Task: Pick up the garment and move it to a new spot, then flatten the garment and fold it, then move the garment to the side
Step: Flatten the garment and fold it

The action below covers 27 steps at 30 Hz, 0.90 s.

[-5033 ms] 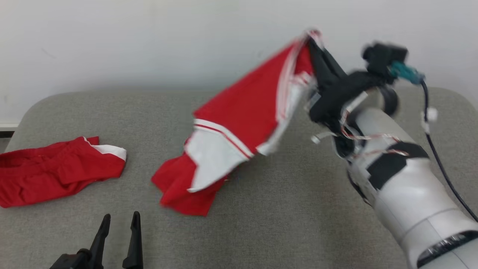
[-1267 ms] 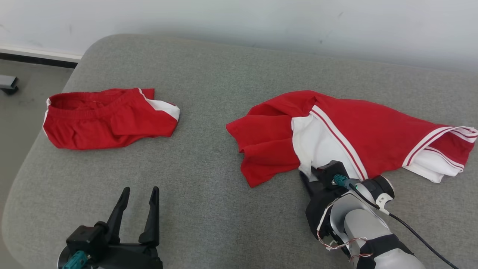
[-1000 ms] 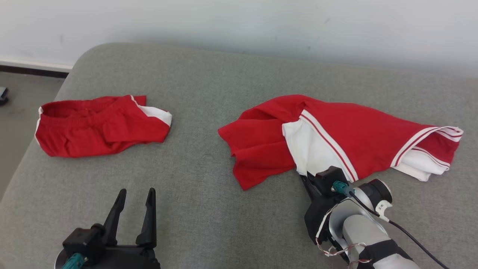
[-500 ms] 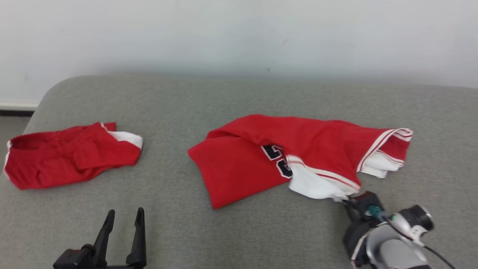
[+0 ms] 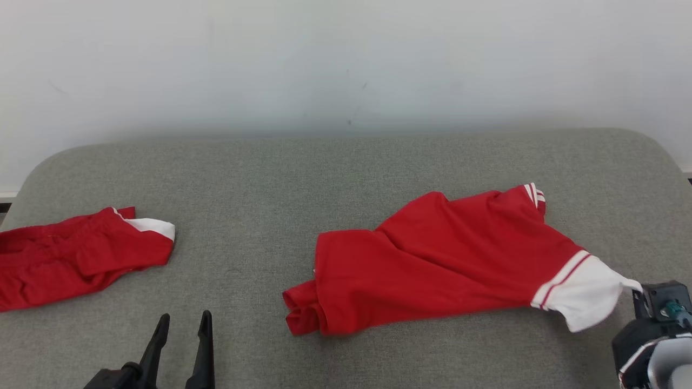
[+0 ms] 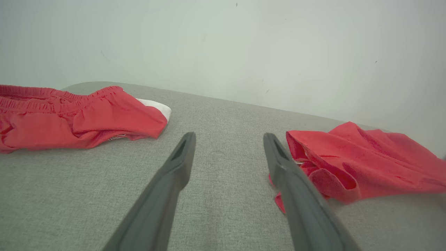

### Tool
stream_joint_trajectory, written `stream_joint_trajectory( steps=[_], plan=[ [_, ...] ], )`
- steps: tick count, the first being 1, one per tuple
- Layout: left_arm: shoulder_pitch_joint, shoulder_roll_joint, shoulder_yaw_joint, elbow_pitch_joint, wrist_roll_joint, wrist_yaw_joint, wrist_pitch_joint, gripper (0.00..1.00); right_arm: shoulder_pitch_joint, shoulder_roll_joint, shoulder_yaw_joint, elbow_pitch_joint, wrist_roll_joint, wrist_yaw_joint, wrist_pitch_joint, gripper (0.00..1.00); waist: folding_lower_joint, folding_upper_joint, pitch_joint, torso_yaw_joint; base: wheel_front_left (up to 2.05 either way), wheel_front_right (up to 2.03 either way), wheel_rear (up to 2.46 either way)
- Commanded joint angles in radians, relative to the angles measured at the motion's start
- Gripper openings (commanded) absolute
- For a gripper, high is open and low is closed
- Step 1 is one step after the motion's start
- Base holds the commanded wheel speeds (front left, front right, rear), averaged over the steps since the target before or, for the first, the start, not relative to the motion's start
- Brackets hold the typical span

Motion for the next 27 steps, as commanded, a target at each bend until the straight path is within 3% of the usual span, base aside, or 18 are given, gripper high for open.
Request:
stream_joint_trajectory(
  steps=[1, 4, 5, 6, 12, 17, 21, 27],
  plan=[
    [0.003, 0.0, -0.001, 0.001, 0.003, 0.002, -0.001, 1.0, 0.042, 0.005, -0.042, -0.032, -0.022, -0.002, 0.023, 0.0, 0.0001, 0.0001, -0.002, -0.001, 0.0, 0.0, 0.0],
    [0.007, -0.001, -0.002, 0.0, 0.005, 0.002, -0.001, 1.0, 0.088, 0.026, -0.104, -0.085, -0.051, -0.002, 0.054, 0.0, 0.0001, 0.0001, -0.002, -0.001, 0.0, 0.0, 0.0],
    [0.008, -0.001, -0.003, 0.0, 0.006, 0.002, -0.001, 1.0, 0.102, 0.036, -0.116, -0.093, -0.058, -0.002, 0.067, 0.72, 0.0001, 0.0001, -0.001, -0.001, 0.0, 0.0, 0.0],
    [0.01, -0.001, -0.003, 0.001, 0.006, 0.001, -0.001, 1.0, 0.115, 0.051, -0.126, -0.1, -0.06, -0.002, 0.079, 1.0, 0.0001, 0.0001, -0.001, 0.0, 0.0, 0.0, 0.0],
    [0.013, -0.001, -0.002, -0.001, 0.004, 0.001, -0.001, 1.0, 0.158, 0.106, -0.169, -0.166, -0.068, -0.002, 0.121, 1.0, 0.0001, 0.0001, -0.003, 0.009, 0.0, 0.0, 0.0],
    [0.024, 0.003, 0.008, -0.002, 0.0, 0.001, -0.001, 1.0, 0.188, 0.162, -0.179, -0.281, -0.037, -0.002, 0.053, 1.0, 0.0001, 0.0001, -0.012, 0.009, 0.0, 0.0, 0.0],
    [0.033, 0.003, 0.018, -0.008, -0.002, 0.001, -0.001, 1.0, 0.215, 0.197, -0.136, -0.369, 0.02, -0.002, -0.017, 1.0, 0.0001, 0.0001, -0.023, 0.001, 0.0, 0.0, 0.0],
    [0.055, 0.0, 0.027, -0.017, -0.004, 0.013, -0.001, 1.0, 0.264, 0.215, 0.014, -0.469, 0.144, -0.002, -0.121, 1.0, 0.0001, 0.0001, -0.05, -0.016, 0.0, 0.0, 0.0]
  ],
)
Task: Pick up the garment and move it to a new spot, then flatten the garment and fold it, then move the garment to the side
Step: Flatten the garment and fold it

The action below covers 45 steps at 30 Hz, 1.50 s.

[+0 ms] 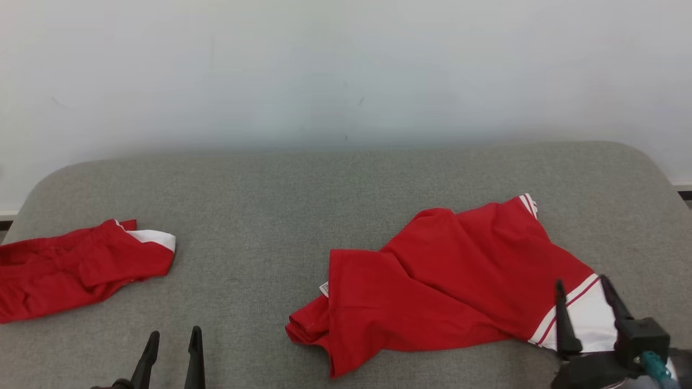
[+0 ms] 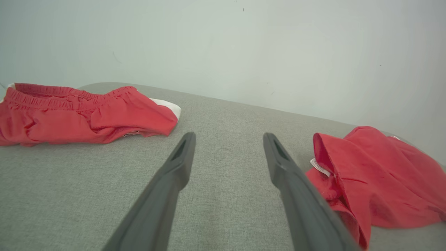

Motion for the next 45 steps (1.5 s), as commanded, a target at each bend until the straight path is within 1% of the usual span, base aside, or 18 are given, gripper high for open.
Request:
stream_joint_trajectory(
  steps=[1, 7, 11, 21, 24, 28, 32, 35, 41, 45],
  plan=[
    [0.015, 0.0, 0.002, -0.007, -0.002, 0.005, -0.001, 1.0, 0.026, 0.003, 0.051, -0.026, 0.043, -0.003, -0.031, 1.0, 0.0001, 0.0, -0.016, -0.01, 0.0, 0.0, 0.0],
    [0.033, -0.001, 0.004, -0.013, 0.003, 0.008, -0.001, 1.0, 0.068, 0.006, 0.139, -0.059, 0.136, -0.003, -0.067, 1.0, 0.0001, 0.0, -0.034, -0.021, 0.0, 0.0, 0.0],
    [0.045, -0.001, -0.002, -0.015, 0.008, 0.01, -0.001, 1.0, 0.087, 0.006, 0.197, -0.045, 0.161, -0.003, -0.064, 1.0, 0.0001, 0.0, -0.039, -0.027, 0.0, 0.0, 0.0],
    [0.022, -0.003, -0.029, 0.024, -0.012, 0.012, 0.001, 1.0, 0.065, 0.004, 0.216, -0.027, 0.176, -0.003, -0.069, 1.0, 0.0001, 0.0, -0.027, -0.048, 0.0, 0.0, 0.0],
    [-0.007, 0.001, -0.047, 0.061, -0.024, 0.006, 0.025, 1.0, 0.06, 0.004, 0.226, -0.028, 0.177, -0.003, -0.067, 1.0, 0.0001, 0.0, -0.017, -0.06, 0.0, 0.0, 0.0],
    [-0.069, 0.012, -0.076, 0.128, -0.045, 0.0, 0.082, 1.0, 0.05, 0.004, 0.245, -0.026, 0.185, -0.003, -0.067, 1.0, 0.0001, 0.0, 0.003, -0.087, 0.0, 0.0, 0.0],
    [-0.141, 0.013, -0.102, 0.207, -0.089, -0.005, 0.145, 1.0, 0.043, -0.001, 0.262, -0.027, 0.184, -0.003, -0.066, 1.0, 0.0001, 0.0, 0.024, -0.125, 0.0, 0.0, 0.0],
    [-0.201, 0.015, -0.125, 0.283, -0.13, -0.006, 0.207, 1.0, 0.037, -0.001, 0.279, -0.03, 0.183, -0.003, -0.065, 1.0, 0.0001, 0.0, 0.046, -0.166, 0.0, 0.0, 0.0],
    [-0.256, 0.019, -0.137, 0.368, -0.183, -0.007, 0.245, 1.0, 0.03, -0.001, 0.299, -0.026, 0.192, -0.003, -0.069, 1.0, 0.0001, 0.0, 0.069, -0.217, 0.0, 0.0, 0.0],
    [-0.281, 0.019, -0.139, 0.427, -0.213, -0.006, 0.3, 1.0, 0.025, 0.0, 0.305, -0.017, 0.195, -0.003, -0.072, 1.0, 0.0001, 0.0, 0.075, -0.236, 0.0, 0.0, 0.0]
  ],
)
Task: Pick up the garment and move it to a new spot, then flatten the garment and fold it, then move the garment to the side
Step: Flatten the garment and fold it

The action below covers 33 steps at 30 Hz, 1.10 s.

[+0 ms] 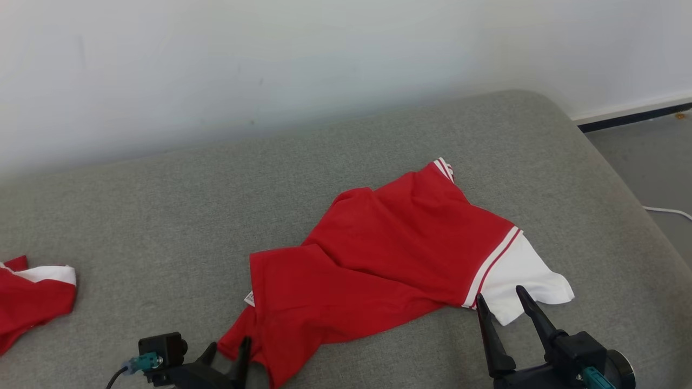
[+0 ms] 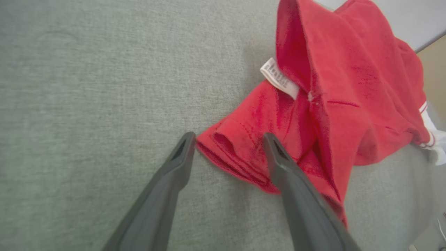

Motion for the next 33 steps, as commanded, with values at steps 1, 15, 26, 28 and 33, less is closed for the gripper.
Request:
stream_joint_trajectory(
  steps=[1, 15, 26, 28, 33],
  plan=[
    [-0.016, 0.004, 0.002, 0.004, -0.012, 0.001, 0.006, 1.0, -0.012, -0.003, 0.001, 0.001, 0.007, -0.003, -0.003, 1.0, -0.0001, -0.0001, 0.013, -0.017, 0.0, 0.0, 0.0],
    [-0.089, 0.027, -0.043, 0.09, -0.037, 0.004, 0.138, 0.0, -0.036, -0.002, 0.007, 0.004, 0.013, -0.003, -0.018, 1.0, -0.0001, -0.0001, 0.056, -0.044, 0.0, 0.0, 0.0],
    [-0.301, 0.142, -0.053, 0.031, 0.074, 0.011, -0.118, 0.0, -0.071, 0.002, 0.034, -0.002, 0.018, -0.003, -0.028, 1.0, -0.0001, -0.0001, 0.14, -0.067, 0.0, 0.0, 0.0],
    [-0.357, 0.158, -0.054, 0.031, 0.092, 0.014, -0.154, 0.0, -0.082, 0.002, 0.042, -0.005, 0.019, -0.003, -0.029, 1.0, -0.0001, -0.0001, 0.161, -0.078, 0.0, 0.0, 0.0],
    [-0.47, 0.208, -0.047, 0.077, 0.117, 0.024, -0.173, 0.0, -0.113, 0.003, 0.068, -0.004, 0.021, -0.003, -0.035, 1.0, -0.0001, -0.0001, 0.214, -0.113, 0.0, 0.0, 0.0]
  ],
)
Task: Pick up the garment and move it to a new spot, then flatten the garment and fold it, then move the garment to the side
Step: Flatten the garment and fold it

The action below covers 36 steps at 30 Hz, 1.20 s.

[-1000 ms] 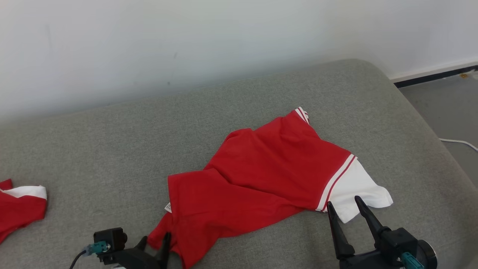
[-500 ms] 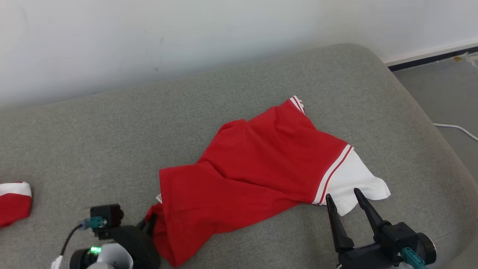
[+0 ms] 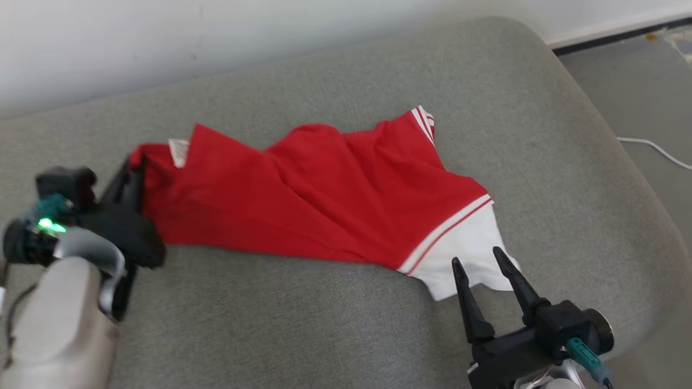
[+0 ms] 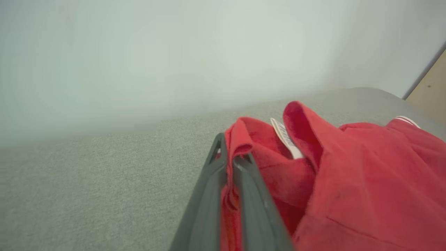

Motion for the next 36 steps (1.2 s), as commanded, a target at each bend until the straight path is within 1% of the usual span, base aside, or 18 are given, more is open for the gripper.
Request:
stream_joint_trajectory(
  steps=[1, 5, 6, 7, 9, 13, 17, 20, 23, 26, 30, 36],
  plan=[
    [-0.036, 0.025, 0.008, 0.023, 0.014, 0.008, -0.006, 0.0, -0.017, 0.001, 0.011, 0.002, 0.009, -0.003, -0.008, 1.0, -0.0002, -0.0001, 0.049, -0.04, 0.0, 0.0, 0.0],
    [-0.088, 0.056, 0.017, 0.066, 0.02, 0.021, -0.015, 0.0, -0.039, 0.001, 0.03, 0.009, 0.011, -0.003, -0.01, 1.0, -0.0002, -0.0001, 0.08, -0.061, 0.0, 0.0, 0.0],
    [-0.095, 0.058, 0.022, 0.077, 0.013, 0.021, -0.018, 0.15, -0.042, 0.001, 0.033, 0.012, 0.012, -0.003, -0.01, 1.0, -0.0002, -0.0001, 0.087, -0.064, 0.0, 0.0, 0.0],
    [-0.101, 0.058, 0.025, 0.085, 0.006, 0.019, -0.027, 1.0, -0.044, 0.001, 0.034, 0.014, 0.013, -0.003, -0.012, 1.0, -0.0002, -0.0001, 0.091, -0.064, 0.0, 0.0, 0.0],
    [-0.114, 0.06, 0.025, 0.104, 0.0, 0.014, -0.04, 1.0, -0.047, 0.001, 0.028, 0.016, 0.014, -0.003, -0.016, 1.0, -0.0002, -0.0001, 0.097, -0.058, 0.0, 0.0, 0.0],
    [-0.122, 0.04, 0.015, 0.134, -0.007, 0.01, -0.055, 1.0, -0.04, 0.002, 0.018, 0.017, 0.012, -0.003, -0.016, 1.0, -0.0002, -0.0001, 0.091, -0.033, 0.0, 0.0, 0.0],
    [-0.128, 0.028, 0.003, 0.164, -0.014, 0.006, -0.067, 1.0, -0.04, 0.001, 0.018, 0.025, 0.013, -0.003, -0.015, 1.0, -0.0002, -0.0001, 0.062, 0.006, 0.0, 0.0, 0.0],
    [-0.136, 0.02, -0.009, 0.179, -0.019, -0.002, -0.056, 1.0, -0.036, -0.003, 0.027, 0.033, 0.01, -0.003, -0.011, 1.0, -0.0002, -0.0001, 0.039, 0.029, 0.0, 0.0, 0.0],
    [-0.142, 0.008, -0.026, 0.197, -0.035, -0.008, -0.01, 1.0, -0.028, -0.003, 0.031, 0.037, 0.011, -0.003, -0.007, 1.0, -0.0002, -0.0001, 0.017, 0.041, 0.0, 0.0, 0.0],
    [-0.144, -0.009, -0.046, 0.218, -0.069, -0.016, 0.081, 1.0, -0.023, -0.003, 0.038, 0.041, 0.015, -0.003, -0.003, 1.0, -0.0002, -0.0001, 0.002, 0.041, 0.0, 0.0, 0.0],
    [-0.153, -0.027, -0.066, 0.236, -0.122, -0.019, 0.222, 1.0, -0.012, -0.003, 0.048, 0.039, 0.023, -0.003, -0.002, 1.0, -0.0002, -0.0001, -0.005, 0.028, 0.0, 0.0, 0.0],
    [-0.135, -0.04, -0.075, 0.224, -0.174, -0.021, 0.338, 1.0, -0.007, -0.009, 0.041, 0.033, 0.026, -0.003, -0.003, 1.0, -0.0002, -0.0001, -0.001, 0.007, 0.0, 0.0, 0.0]
  ],
)
